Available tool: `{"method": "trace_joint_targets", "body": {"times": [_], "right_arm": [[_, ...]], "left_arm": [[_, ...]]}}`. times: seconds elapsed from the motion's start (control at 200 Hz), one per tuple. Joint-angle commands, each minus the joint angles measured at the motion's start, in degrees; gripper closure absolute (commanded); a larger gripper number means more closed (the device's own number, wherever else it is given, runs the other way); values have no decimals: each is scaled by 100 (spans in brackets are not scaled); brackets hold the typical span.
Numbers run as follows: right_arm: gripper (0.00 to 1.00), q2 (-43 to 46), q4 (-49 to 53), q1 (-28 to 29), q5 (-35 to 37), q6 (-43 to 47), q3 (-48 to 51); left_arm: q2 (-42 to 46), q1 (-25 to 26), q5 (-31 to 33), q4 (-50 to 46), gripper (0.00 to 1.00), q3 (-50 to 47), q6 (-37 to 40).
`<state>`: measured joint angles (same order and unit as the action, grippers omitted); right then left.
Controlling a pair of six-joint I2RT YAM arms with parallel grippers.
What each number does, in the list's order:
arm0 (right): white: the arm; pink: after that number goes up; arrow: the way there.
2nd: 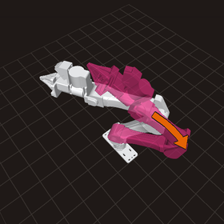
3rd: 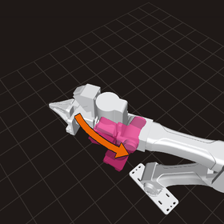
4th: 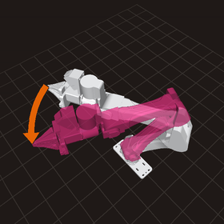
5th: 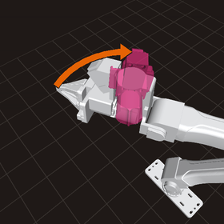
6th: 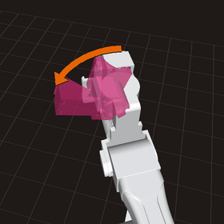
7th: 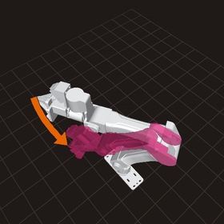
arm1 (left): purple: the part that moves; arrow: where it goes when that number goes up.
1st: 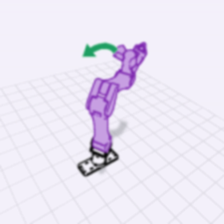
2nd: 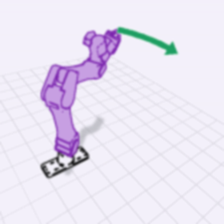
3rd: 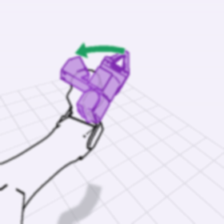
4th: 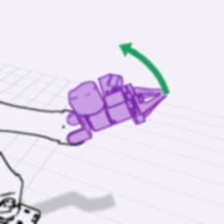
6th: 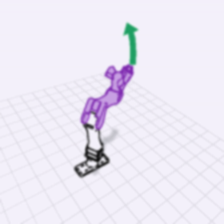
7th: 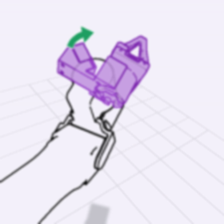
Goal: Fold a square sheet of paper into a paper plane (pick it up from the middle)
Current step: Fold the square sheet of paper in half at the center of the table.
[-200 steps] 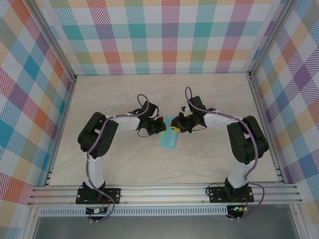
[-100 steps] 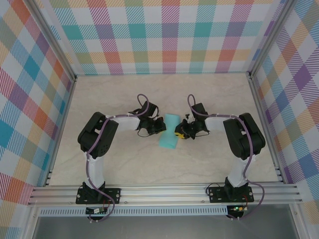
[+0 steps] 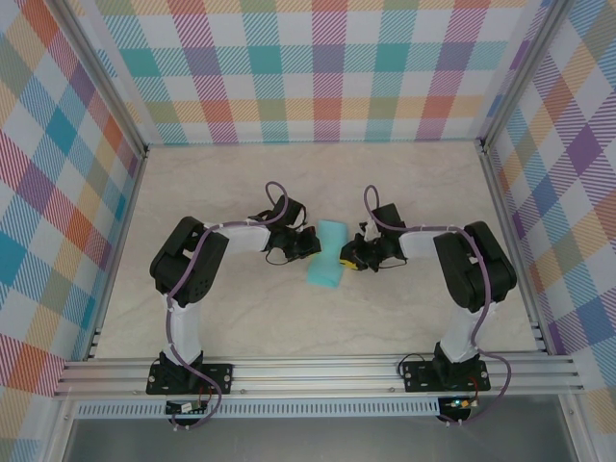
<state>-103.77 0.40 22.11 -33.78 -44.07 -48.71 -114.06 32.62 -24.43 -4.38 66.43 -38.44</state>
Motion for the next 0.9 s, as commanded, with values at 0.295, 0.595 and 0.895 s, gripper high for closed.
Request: {"method": "trace_joint_targets", "body": {"times": [0.295,0.595,0.895], "right_arm": [[87,166,-693,66,-544,-108,223],[88,-155,-671,67,-309,168,561],[87,189,-752,108,-453,139,582]], "left_arm": [[-323,122,412,-584,100,-104,117],[-341,121,403,-590,100,-104,114],[-358,121,403,-599,100,-96,117]]}}
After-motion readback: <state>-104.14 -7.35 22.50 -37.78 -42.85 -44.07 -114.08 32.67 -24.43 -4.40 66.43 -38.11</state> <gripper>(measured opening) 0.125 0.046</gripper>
